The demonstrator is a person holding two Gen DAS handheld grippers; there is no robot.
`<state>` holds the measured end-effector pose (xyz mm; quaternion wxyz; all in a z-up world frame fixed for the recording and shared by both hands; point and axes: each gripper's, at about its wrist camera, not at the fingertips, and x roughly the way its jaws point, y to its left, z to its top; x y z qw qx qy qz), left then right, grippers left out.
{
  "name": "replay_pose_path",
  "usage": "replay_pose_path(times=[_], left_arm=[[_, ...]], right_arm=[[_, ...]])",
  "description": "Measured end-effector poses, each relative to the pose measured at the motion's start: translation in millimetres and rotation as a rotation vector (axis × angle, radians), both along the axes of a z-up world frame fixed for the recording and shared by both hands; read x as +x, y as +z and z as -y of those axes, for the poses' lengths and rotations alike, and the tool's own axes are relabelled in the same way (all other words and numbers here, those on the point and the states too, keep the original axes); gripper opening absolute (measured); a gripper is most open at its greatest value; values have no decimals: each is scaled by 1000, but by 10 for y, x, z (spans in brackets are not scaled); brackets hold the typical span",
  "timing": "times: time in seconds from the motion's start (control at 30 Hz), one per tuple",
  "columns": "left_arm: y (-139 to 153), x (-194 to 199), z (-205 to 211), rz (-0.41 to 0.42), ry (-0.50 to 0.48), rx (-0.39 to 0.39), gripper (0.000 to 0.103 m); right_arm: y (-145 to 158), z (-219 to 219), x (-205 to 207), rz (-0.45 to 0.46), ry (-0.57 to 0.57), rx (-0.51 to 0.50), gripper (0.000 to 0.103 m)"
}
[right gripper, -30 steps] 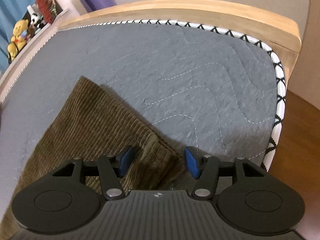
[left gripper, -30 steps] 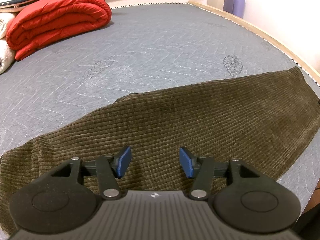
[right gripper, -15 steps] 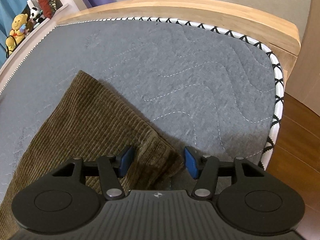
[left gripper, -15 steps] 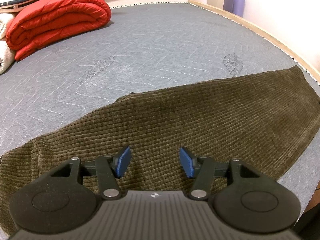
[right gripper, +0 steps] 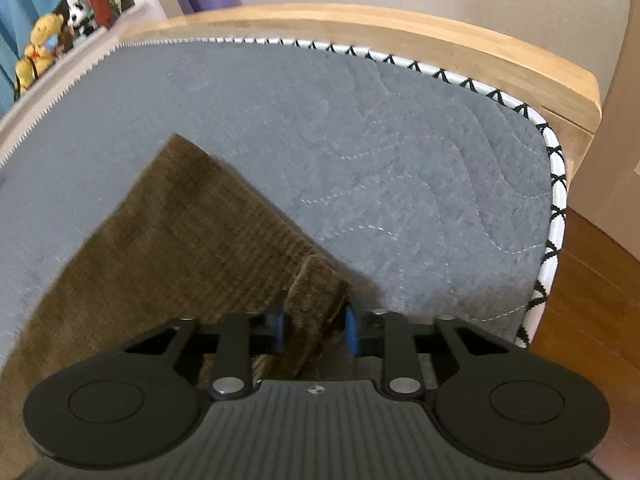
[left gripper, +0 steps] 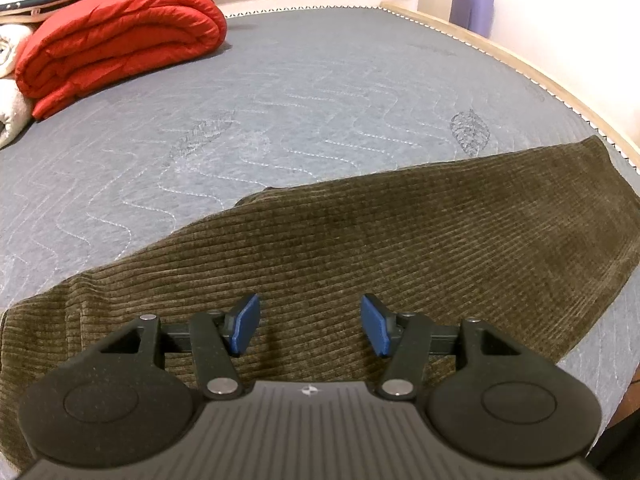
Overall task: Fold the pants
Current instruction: 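Grasp the cuff end with the right tool and lift it, then fold the cuff end over toward the waistband with the right tool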
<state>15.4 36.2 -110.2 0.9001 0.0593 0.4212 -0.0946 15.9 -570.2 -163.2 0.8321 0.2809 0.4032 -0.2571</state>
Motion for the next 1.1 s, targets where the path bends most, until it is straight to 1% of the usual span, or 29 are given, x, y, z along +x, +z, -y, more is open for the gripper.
replay_pose_path(times=[0.17, 0.3, 0.4, 0.5, 0.57, 0.67, 0.73, 0.8, 0.87, 0.97, 1.0, 1.03, 1.07, 1.1], left_arm=[[19, -16, -22, 6, 4, -3, 62], [41, -20, -53, 12, 13, -7, 62], [59, -30, -85, 18, 21, -9, 62], [70, -42, -130, 20, 33, -10, 62], [83, -51, -169, 23, 43, -13, 62], [104, -54, -248, 26, 63, -19, 62], [115, -53, -311, 26, 79, -23, 62], [125, -55, -373, 25, 93, -26, 62], [148, -62, -423, 24, 103, -28, 62], [206, -79, -476, 25, 117, -35, 62], [230, -93, -493, 29, 119, -39, 62], [247, -108, -503, 32, 120, -42, 63], [254, -122, -513, 34, 121, -45, 65], [251, -134, -519, 34, 120, -47, 66]], right_arm=[[231, -92, -5, 87, -4, -11, 22], [554, -335, 24, 200, 52, -45, 21], [841, -684, 70, 295, 145, -76, 21], [1088, -1167, 144, 368, 263, -94, 21], [1227, -1559, 194, 409, 363, -98, 21], [1351, -2205, 228, 440, 542, -138, 21], [1361, -2689, 218, 434, 681, -169, 21], [1315, -3133, 188, 409, 814, -199, 21], [1224, -3558, 127, 368, 948, -210, 21], [1000, -4146, -21, 286, 1160, -216, 22], [881, -4338, -102, 248, 1227, -243, 24], [755, -4503, -170, 211, 1284, -280, 32], [625, -4623, -219, 167, 1336, -296, 39], [548, -4715, -262, 135, 1371, -293, 42]])
